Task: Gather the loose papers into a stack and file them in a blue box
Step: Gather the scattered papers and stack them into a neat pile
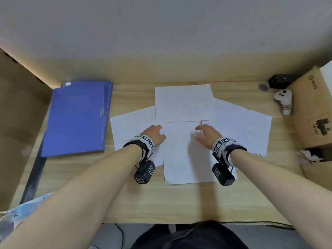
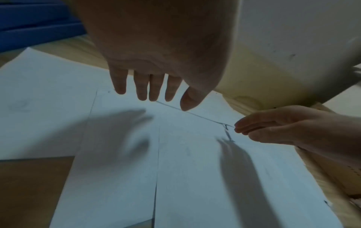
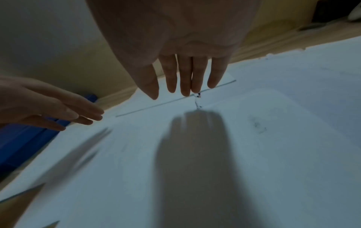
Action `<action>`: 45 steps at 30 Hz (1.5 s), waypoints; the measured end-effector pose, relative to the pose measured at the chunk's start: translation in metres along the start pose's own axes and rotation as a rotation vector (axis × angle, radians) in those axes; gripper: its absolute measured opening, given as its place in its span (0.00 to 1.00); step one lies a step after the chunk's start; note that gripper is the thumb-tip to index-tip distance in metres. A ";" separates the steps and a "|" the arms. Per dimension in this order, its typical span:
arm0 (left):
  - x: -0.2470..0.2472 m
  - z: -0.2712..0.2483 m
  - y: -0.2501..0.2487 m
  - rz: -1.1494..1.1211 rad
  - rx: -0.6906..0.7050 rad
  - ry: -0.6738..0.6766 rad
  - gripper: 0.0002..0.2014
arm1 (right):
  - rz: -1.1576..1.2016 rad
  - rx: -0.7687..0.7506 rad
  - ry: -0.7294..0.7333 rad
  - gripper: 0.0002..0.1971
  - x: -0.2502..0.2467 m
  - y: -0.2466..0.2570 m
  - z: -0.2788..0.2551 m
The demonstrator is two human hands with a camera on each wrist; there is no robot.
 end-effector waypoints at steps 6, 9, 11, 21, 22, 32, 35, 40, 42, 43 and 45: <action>0.017 0.019 0.023 0.014 -0.106 -0.020 0.24 | -0.156 -0.042 0.066 0.22 0.004 -0.001 0.035; 0.027 0.023 0.025 0.109 -0.122 -0.051 0.24 | -0.250 -0.123 0.058 0.31 0.003 -0.006 0.046; 0.028 0.028 0.024 0.178 -0.120 -0.064 0.23 | -0.342 -0.175 0.037 0.33 0.004 -0.008 0.053; 0.005 0.047 0.049 0.148 -0.110 -0.223 0.27 | -0.282 -0.115 0.061 0.17 0.005 -0.008 0.050; 0.004 0.049 0.051 0.167 -0.096 -0.232 0.29 | -0.254 -0.112 0.063 0.16 0.001 -0.009 0.051; -0.015 0.069 0.061 0.268 -0.170 -0.031 0.28 | -0.211 -0.199 -0.070 0.13 -0.077 0.034 0.122; -0.024 0.073 0.070 0.175 -0.184 0.019 0.11 | -0.234 -0.251 -0.110 0.15 -0.087 0.063 0.159; -0.056 0.071 0.091 0.189 -0.186 -0.025 0.11 | -0.210 -0.287 -0.118 0.15 -0.085 0.101 0.206; -0.063 0.071 0.101 0.262 -0.170 -0.032 0.18 | -0.250 -0.278 -0.100 0.17 -0.080 0.106 0.216; -0.064 0.071 0.104 0.276 -0.163 -0.050 0.21 | -0.274 -0.272 -0.097 0.17 -0.078 0.107 0.219; -0.065 0.073 0.110 0.273 -0.154 -0.085 0.31 | -0.318 -0.265 -0.114 0.19 -0.076 0.108 0.224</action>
Point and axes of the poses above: each hand's wrist, its own z-axis towards the middle knuckle, its own x-axis out of the palm, y = z × x, the point moved 3 cm from there along z, towards the middle knuckle, and after that the axes turned 15 degrees about x, right-handed, at the moved point
